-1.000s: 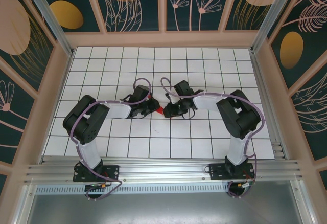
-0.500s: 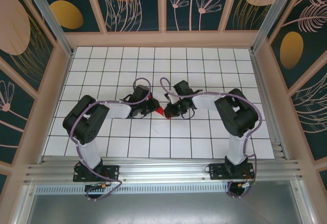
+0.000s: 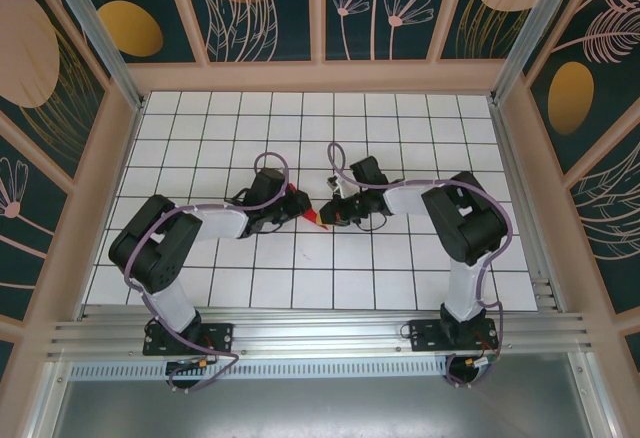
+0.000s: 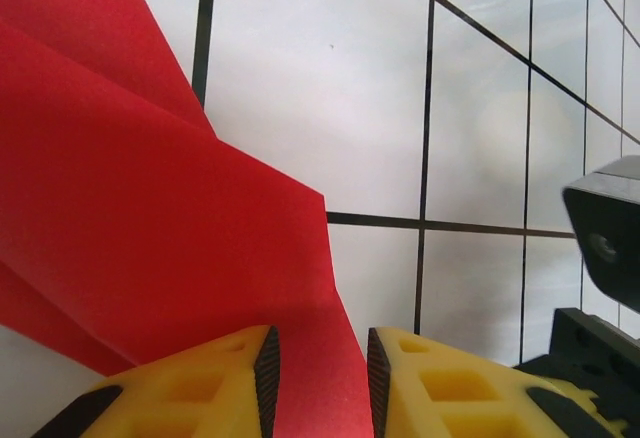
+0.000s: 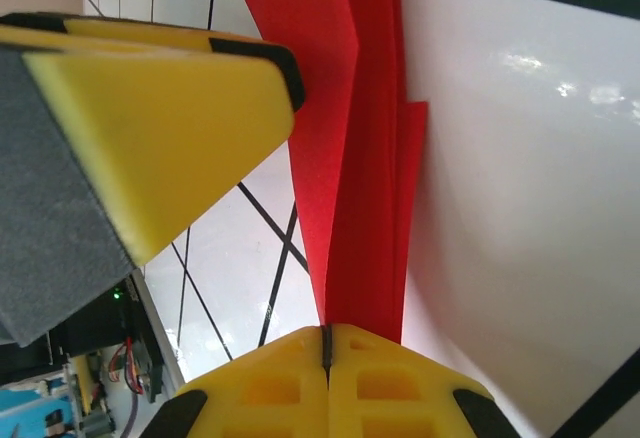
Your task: Fold a paper plane with a square sheet of paper (pick it up from the middle)
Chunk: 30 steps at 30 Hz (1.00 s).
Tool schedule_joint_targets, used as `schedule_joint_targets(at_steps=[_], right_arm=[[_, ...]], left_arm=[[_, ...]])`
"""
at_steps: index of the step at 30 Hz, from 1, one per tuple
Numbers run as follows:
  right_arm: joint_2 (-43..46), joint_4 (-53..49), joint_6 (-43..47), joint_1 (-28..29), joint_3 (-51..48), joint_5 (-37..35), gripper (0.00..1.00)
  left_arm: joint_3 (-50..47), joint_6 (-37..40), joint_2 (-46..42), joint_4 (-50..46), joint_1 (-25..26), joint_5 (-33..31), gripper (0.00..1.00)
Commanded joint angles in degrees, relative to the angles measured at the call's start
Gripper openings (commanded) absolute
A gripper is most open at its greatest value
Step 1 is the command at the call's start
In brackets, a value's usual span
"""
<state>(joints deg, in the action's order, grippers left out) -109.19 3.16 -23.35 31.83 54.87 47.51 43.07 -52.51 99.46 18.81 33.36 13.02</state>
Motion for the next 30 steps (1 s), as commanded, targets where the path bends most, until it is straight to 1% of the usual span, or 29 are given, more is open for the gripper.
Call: schedule_joint_targets(at_steps=[1, 2, 8, 12, 23, 30], right_arm=[[-1.65, 4.24, -4.07, -0.18, -0.91, 3.40, 0.00], [-1.94, 4.65, -4.63, -1.84, -0.99, 3.77, 0.00], [-3.72, 6.70, -8.29, -2.87, -1.54, 5.20, 0.00], [-4.27, 7.25, -9.55, -3.09, -1.55, 6.02, 0.00], [-5.21, 5.50, -9.03, -3.08, -0.82, 6.17, 0.00], [-5.57, 4.51, -8.55, -3.07, -0.42, 6.13, 0.00]], left_arm=[[-1.69, 0.83, -0.91, 4.15, -0.15, 3.24, 0.32], [-1.78, 0.83, -0.93, 4.71, -0.12, 3.69, 0.32], [-2.15, 1.15, -0.50, 5.98, -0.06, 4.91, 0.32], [-1.69, 1.62, 1.47, 6.40, -0.14, 5.53, 0.32], [0.00, 2.02, 4.06, 6.19, -0.06, 5.44, 0.30], [0.66, 1.88, 4.79, 4.64, -0.08, 4.12, 0.30]])
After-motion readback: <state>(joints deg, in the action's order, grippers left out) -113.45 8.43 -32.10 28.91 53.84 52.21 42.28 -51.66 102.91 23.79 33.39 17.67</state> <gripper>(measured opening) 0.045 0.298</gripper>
